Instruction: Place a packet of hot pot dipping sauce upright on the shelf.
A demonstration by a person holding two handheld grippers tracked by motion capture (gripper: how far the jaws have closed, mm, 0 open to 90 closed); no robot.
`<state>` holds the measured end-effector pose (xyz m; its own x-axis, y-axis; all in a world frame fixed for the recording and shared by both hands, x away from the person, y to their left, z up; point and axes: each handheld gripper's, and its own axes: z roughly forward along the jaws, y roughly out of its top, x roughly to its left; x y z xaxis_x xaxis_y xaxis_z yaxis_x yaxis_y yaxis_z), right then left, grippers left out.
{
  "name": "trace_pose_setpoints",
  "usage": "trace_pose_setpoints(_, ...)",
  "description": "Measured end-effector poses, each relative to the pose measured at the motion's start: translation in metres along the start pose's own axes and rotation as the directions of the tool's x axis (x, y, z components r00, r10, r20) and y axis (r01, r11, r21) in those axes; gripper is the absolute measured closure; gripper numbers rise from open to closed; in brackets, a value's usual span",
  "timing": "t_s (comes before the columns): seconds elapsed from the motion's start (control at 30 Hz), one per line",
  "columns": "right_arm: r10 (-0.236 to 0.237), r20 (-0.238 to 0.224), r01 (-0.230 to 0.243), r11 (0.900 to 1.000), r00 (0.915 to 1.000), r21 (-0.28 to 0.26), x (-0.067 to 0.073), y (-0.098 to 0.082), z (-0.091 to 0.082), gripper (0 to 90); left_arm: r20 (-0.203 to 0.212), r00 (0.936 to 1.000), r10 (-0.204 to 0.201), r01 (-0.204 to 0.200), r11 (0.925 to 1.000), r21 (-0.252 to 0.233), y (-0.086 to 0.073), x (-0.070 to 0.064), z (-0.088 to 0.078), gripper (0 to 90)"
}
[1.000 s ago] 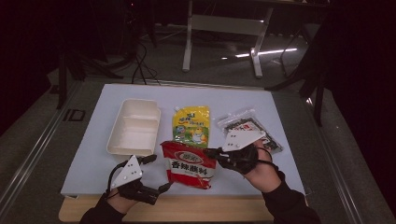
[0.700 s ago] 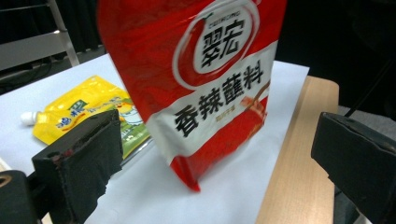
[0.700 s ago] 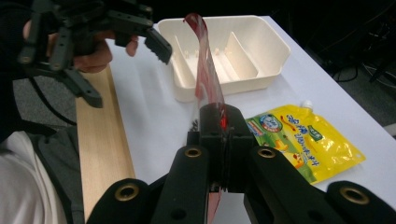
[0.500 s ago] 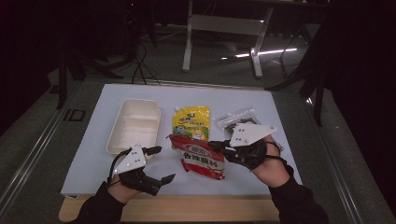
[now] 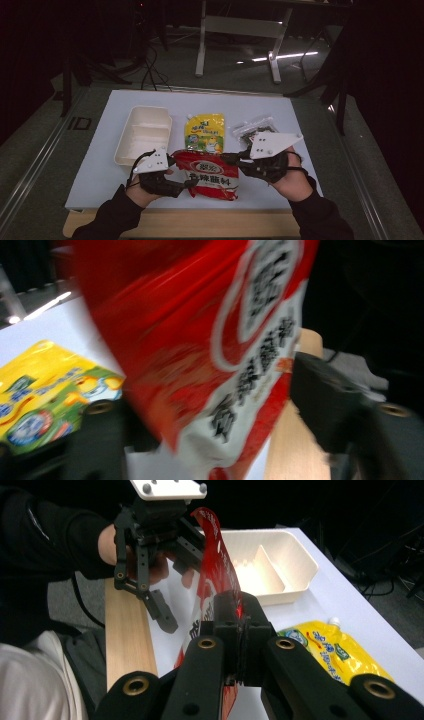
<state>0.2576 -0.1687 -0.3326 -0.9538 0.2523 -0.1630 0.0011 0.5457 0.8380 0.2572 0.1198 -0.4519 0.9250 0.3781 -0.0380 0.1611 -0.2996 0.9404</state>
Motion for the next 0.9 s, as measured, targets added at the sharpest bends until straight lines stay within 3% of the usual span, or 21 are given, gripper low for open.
trace_pose_setpoints(0.07, 0.006, -0.007, -0.006, 1.0, 1.0, 0.0, 0.0, -0.001, 0.0, 89.0, -0.015, 0.9997, 0.019, -0.019, 0.9998, 0.012, 0.0, -0.001, 0.001, 44.9)
trace_pose_setpoints(0.13, 0.001, 0.01, -0.001, 1.0, 0.9999, 0.008, -0.001, -0.001, -0.001, 89.0, -0.006, 0.9998, 0.02, -0.02, 0.9997, 0.012, 0.0, 0.001, 0.0, 57.7)
trace_pose_setpoints(0.23, 0.005, 0.01, -0.005, 1.0, 0.9999, 0.008, -0.002, -0.002, -0.002, 89.0, -0.009, 0.9993, 0.037, -0.037, 0.9991, 0.02, 0.002, -0.001, 0.0, 63.9)
trace_pose_setpoints(0.43, 0.023, 0.0, -0.023, 1.0, 0.9997, -0.005, -0.004, -0.004, -0.006, 88.9, 0.021, 0.9984, 0.053, -0.053, 0.9982, 0.026, 0.005, -0.002, 0.0, 89.3)
trace_pose_setpoints(0.53, 0.034, 0.002, -0.034, 0.999, 0.9994, -0.006, -0.006, -0.007, -0.007, 88.9, 0.024, 0.9979, 0.06, -0.061, 0.9977, 0.028, 0.006, -0.004, 0.0, 90.0)
trace_pose_setpoints(0.7, 0.026, 0.023, -0.026, 1.0, 0.9994, -0.007, -0.006, -0.009, -0.008, 88.1, 0.052, 0.9978, 0.04, -0.042, 0.9986, 0.033, 0.008, -0.003, -0.001, 90.0)
trace_pose_setpoints(0.83, 0.037, 0.015, -0.037, 0.999, 0.9992, -0.008, -0.009, -0.011, -0.008, 83.4, 0.057, 0.9978, 0.034, -0.036, 0.9987, 0.037, 0.009, -0.004, -0.002, 90.0)
trace_pose_setpoints(0.9, 0.053, 0.009, -0.053, 0.999, 0.9985, 0.007, -0.01, -0.015, -0.006, 75.6, 0.044, 0.9986, 0.03, -0.032, 0.9982, 0.051, 0.009, -0.004, -0.002, 90.0)
